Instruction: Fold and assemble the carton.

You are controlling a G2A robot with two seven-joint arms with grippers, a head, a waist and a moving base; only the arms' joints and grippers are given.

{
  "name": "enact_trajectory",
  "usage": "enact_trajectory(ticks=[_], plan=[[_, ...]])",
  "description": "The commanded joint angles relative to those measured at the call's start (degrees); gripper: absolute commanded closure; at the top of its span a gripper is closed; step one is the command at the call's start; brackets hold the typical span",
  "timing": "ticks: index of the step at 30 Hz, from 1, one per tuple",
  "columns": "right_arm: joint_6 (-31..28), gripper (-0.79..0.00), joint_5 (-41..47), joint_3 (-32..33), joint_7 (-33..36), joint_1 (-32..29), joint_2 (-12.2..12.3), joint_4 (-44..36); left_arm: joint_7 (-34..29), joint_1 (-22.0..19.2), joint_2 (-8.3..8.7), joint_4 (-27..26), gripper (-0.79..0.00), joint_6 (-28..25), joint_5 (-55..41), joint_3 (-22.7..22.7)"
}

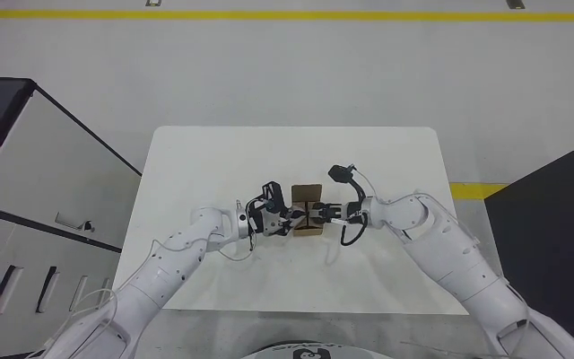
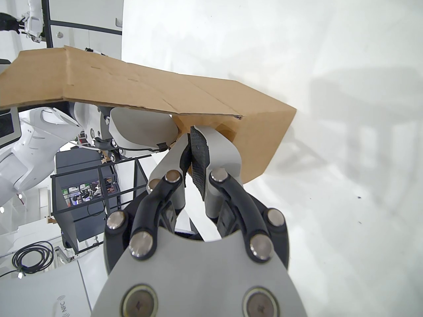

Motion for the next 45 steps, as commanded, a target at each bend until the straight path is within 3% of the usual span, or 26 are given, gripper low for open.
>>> enact_trajectory(ticks=[1,13,18,19,20,21,22,29,38,45], plan=[[-0.1,0.0,0.0,0.2,-0.1,0.0,0.0,-0.2,0.0,0.1,0.04,-0.3,0.0,0.0,0.1,-0.2],[0.6,0.0,-0.1,0.3,0.0,-0.3,-0.2,0.1,-0.5,0.2,-0.19,0.3,0.0,-0.3,-0.2,-0.3],[-2.6,0.0,2.5,2.2,-0.3,-1.3,0.1,0.1,0.1,0.4,-0.05,-0.7,0.0,0.3,0.0,-1.2],[-3.7,0.0,3.9,3.0,-0.1,-1.6,0.2,0.3,0.4,0.5,0.06,-0.9,-0.16,0.4,0.2,-1.6],[-4.8,-0.055,4.9,3.8,0.2,-2.0,0.4,0.4,0.5,0.7,0.17,-1.3,-0.314,0.3,0.4,-1.8],[-6.0,-0.36,6.2,4.7,0.6,-2.5,0.6,0.5,0.8,0.9,0.3,-1.7,-0.477,0.3,0.6,-2.2],[-6.9,-0.785,7.6,5.6,1.0,-2.9,0.7,0.6,1.0,1.2,0.45,-2.2,-0.779,0.3,0.8,-2.6],[-13.3,-0.785,17.7,11.5,5.9,-6.1,2.0,0.7,1.5,3.8,1.73,-7.3,-0.785,-1.0,1.9,-5.7],[-13.2,-0.785,17.7,11.5,5.6,-6.2,2.0,0.7,0.7,4.1,2.03,-8.6,-0.785,-0.8,2.4,-6.7],[-18.8,-0.785,28.6,14.9,5.7,-7.7,2.0,5.1,4.5,8.9,2.7,-11.0,-0.785,1.9,2.2,-8.6]])
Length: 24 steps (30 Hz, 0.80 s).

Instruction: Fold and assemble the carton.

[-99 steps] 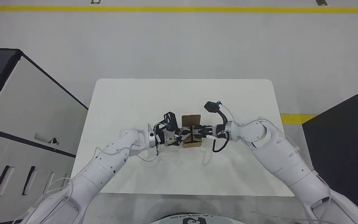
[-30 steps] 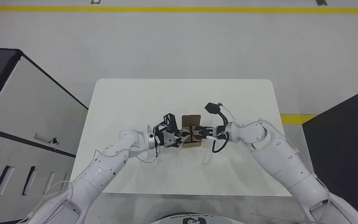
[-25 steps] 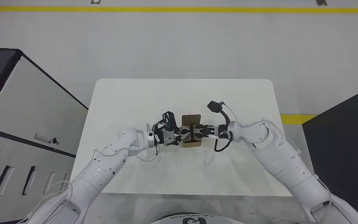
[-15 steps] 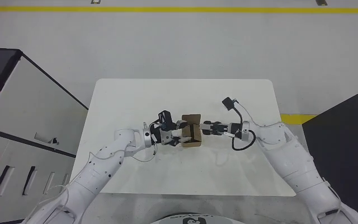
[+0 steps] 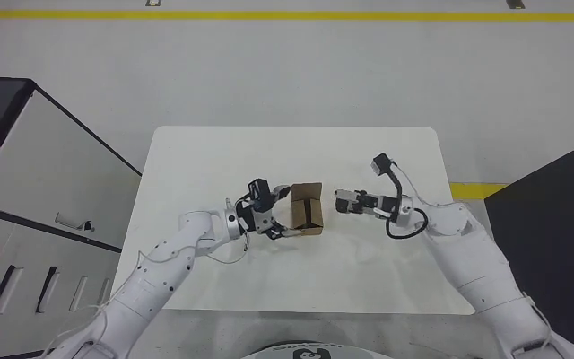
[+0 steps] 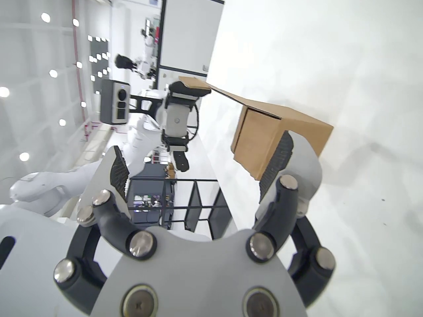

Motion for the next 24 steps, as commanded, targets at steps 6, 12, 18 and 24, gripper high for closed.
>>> enact_trajectory(ticks=[6,12,18,24], plan=[[-2.3,-0.785,8.2,0.2,2.3,2.2,-0.6,3.6,5.1,4.3,0.68,-3.2,-0.785,4.4,3.9,-1.6],[-2.1,-0.785,8.2,0.2,1.9,2.0,-0.6,3.7,5.1,4.3,0.68,-3.2,-0.785,4.4,3.9,-1.6],[-4.8,-0.785,7.6,-2.8,-2.9,4.2,-2.0,7.6,5.1,7.1,0.64,-1.5,-0.785,6.9,3.0,-1.3],[-8.9,-0.785,8.4,-6.7,-4.9,8.6,-4.0,13.2,7.9,9.7,0.52,-0.3,-0.785,13.0,5.3,-1.0]])
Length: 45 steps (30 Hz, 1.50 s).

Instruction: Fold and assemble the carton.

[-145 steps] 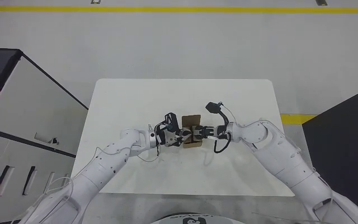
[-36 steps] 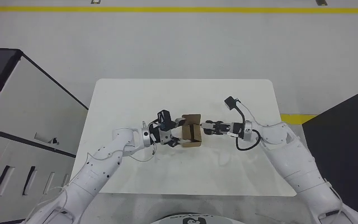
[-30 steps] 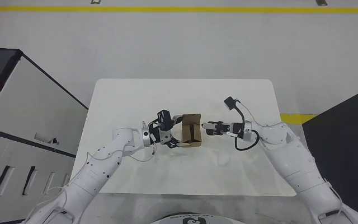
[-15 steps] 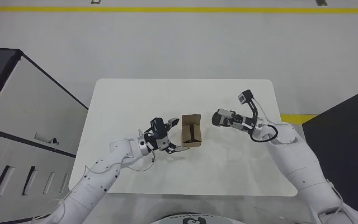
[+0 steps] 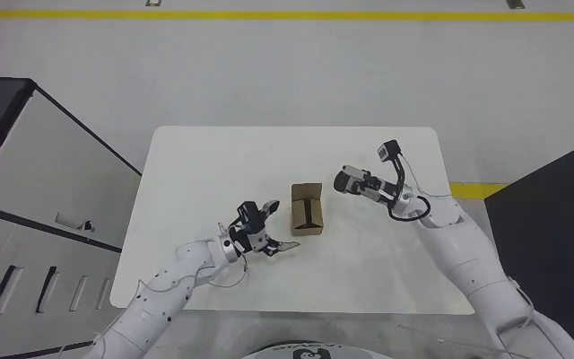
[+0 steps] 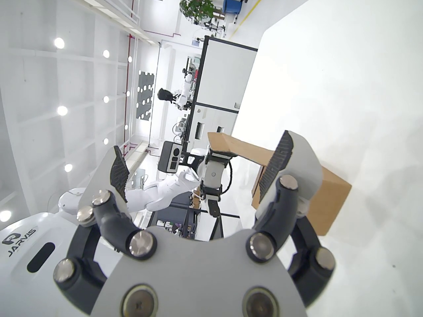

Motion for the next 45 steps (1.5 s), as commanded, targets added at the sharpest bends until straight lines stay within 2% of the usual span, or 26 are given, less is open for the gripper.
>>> enact_trajectory(ticks=[1,5,10,20,33,45], plan=[[-0.8,-0.785,0.4,-1.3,-0.1,1.3,-0.6,1.7,0.5,0.2,-0.18,1.0,-0.785,1.6,0.7,0.5],[-2.9,-0.785,2.3,-4.2,1.0,4.2,-2.2,5.7,2.2,-0.3,-1.0,3.9,-0.785,6.3,0.9,2.0],[-5.6,-0.785,5.4,-7.1,3.1,7.2,-4.2,10.5,3.8,-2.1,-2.17,7.6,-0.785,7.7,-0.8,4.1],[-6.6,-0.785,11.6,-9.2,9.9,9.9,-6.5,16.6,6.3,-6.5,-4.25,14.6,-0.785,10.5,-0.7,7.2],[-5.1,-0.785,13.7,-8.7,15.6,10.6,-7.3,20.0,8.4,-9.6,-5.78,19.5,-0.785,13.9,-0.5,7.8],[-2.3,-0.785,12.5,-6.5,17.7,8.7,-6.6,18.8,11.0,-11.2,-6.85,21.6,-0.785,16.4,-1.6,7.3]])
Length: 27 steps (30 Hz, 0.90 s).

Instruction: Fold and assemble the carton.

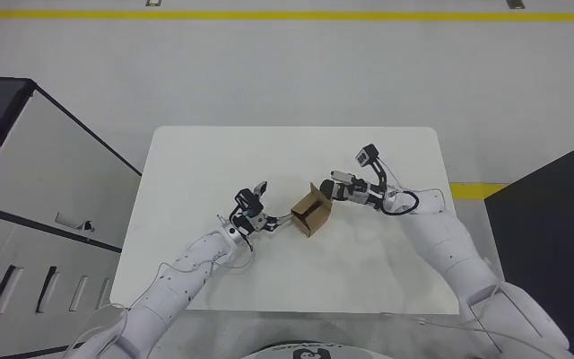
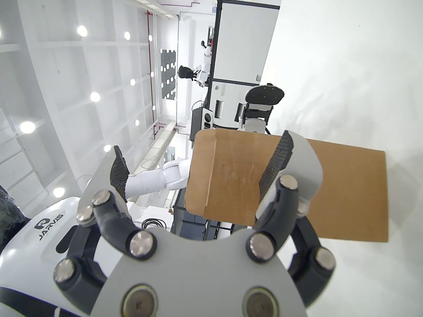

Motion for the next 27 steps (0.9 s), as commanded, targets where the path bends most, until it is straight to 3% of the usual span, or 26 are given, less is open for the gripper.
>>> enact_trajectory(ticks=[1,9,16,27], plan=[[0.5,-0.785,-0.3,0.4,0.1,-0.5,0.2,-0.5,0.5,-0.2,-0.22,0.4,-0.785,-0.2,-0.7,0.0],[0.8,-0.785,-3.3,3.3,-2.6,-2.9,1.4,-3.4,1.8,-0.5,-0.26,1.8,-0.785,-3.5,-1.8,-1.2],[1.3,-0.785,-5.3,6.7,-4.9,-6.1,2.8,-8.0,1.2,1.4,2.0,-0.4,-0.785,-16.8,1.5,-3.6],[1.6,-0.785,-7.2,7.2,-7.1,-7.1,3.0,-9.7,-1.1,2.2,2.18,-1.9,-0.785,-17.8,1.7,-3.7]])
